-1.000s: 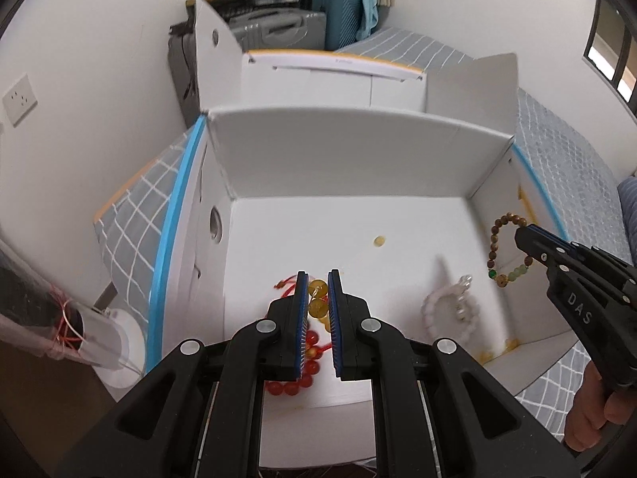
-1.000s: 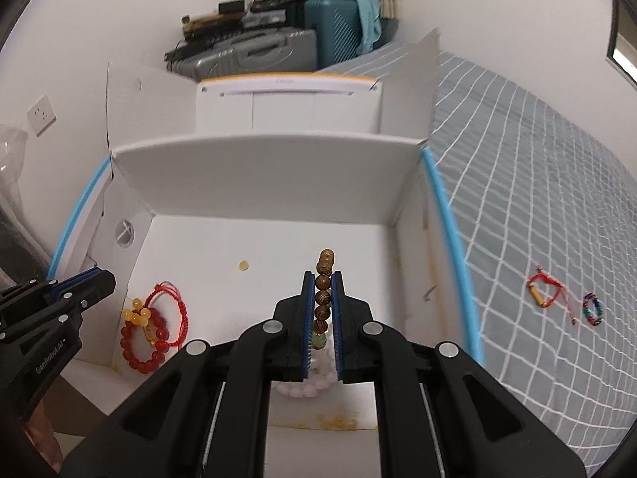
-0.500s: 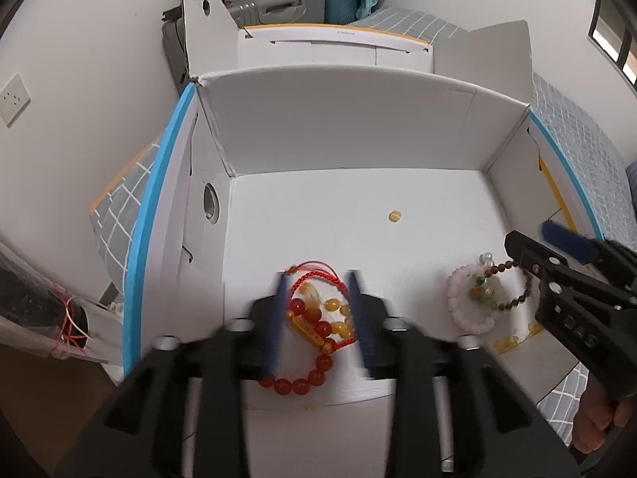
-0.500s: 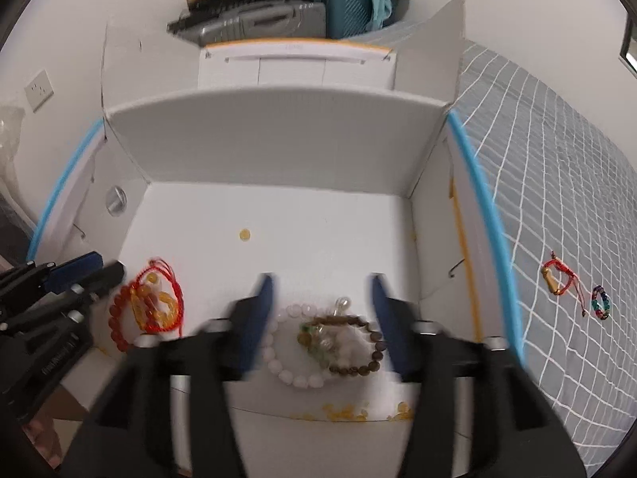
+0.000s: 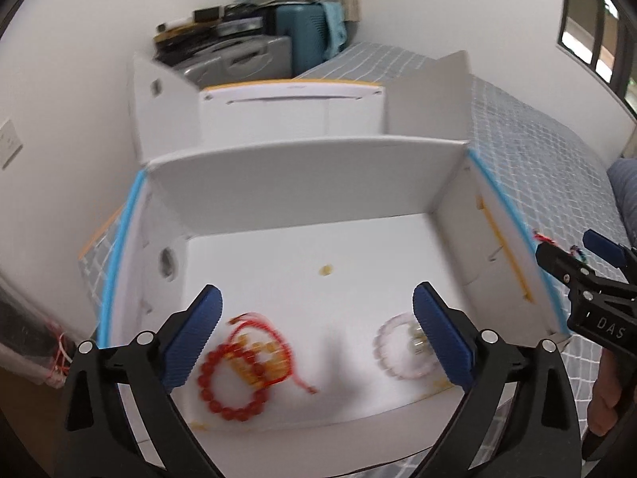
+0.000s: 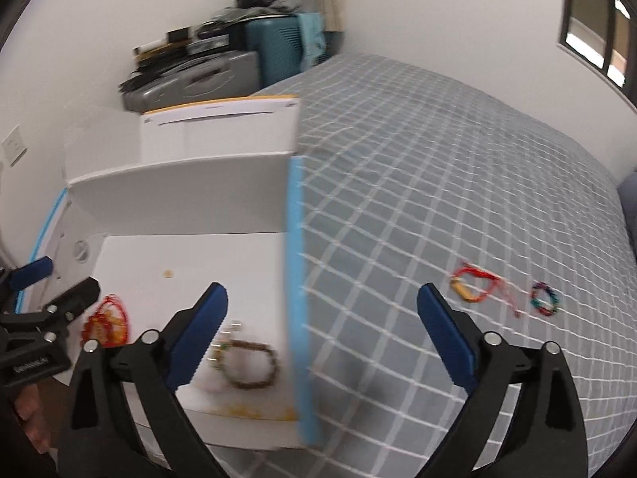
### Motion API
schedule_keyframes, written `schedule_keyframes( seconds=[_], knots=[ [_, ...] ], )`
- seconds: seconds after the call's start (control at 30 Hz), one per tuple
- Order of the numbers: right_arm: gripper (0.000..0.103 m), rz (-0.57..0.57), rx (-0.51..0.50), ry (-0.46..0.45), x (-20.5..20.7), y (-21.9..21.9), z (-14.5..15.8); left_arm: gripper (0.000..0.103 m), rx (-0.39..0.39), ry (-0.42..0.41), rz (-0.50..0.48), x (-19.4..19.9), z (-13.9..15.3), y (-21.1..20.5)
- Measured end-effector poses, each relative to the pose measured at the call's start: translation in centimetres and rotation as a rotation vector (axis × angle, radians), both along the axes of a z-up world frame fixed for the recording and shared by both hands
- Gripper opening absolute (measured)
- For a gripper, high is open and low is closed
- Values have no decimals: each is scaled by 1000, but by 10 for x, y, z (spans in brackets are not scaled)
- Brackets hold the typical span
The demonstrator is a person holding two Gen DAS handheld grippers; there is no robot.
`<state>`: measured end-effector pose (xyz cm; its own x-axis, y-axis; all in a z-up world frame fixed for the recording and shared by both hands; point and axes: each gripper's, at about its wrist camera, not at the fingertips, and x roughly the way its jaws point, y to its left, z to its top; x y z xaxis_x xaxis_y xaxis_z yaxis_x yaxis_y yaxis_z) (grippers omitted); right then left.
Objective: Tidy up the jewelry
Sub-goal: 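Move both tools back over the last bracelets on the bed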
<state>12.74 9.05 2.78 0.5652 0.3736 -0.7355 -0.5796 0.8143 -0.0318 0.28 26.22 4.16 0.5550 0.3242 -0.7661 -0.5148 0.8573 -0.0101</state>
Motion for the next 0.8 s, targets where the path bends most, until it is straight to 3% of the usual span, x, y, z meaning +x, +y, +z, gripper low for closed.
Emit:
schedule_keyframes(
  seconds=[0.47, 0.8],
  knots=[
    [95, -237, 17, 7, 69, -138, -8, 97, 19, -38, -239, 99, 13, -113],
    [95, -370, 22, 89, 135, -217, -34, 97, -23, 28, -359, 183, -17, -189]
  ],
)
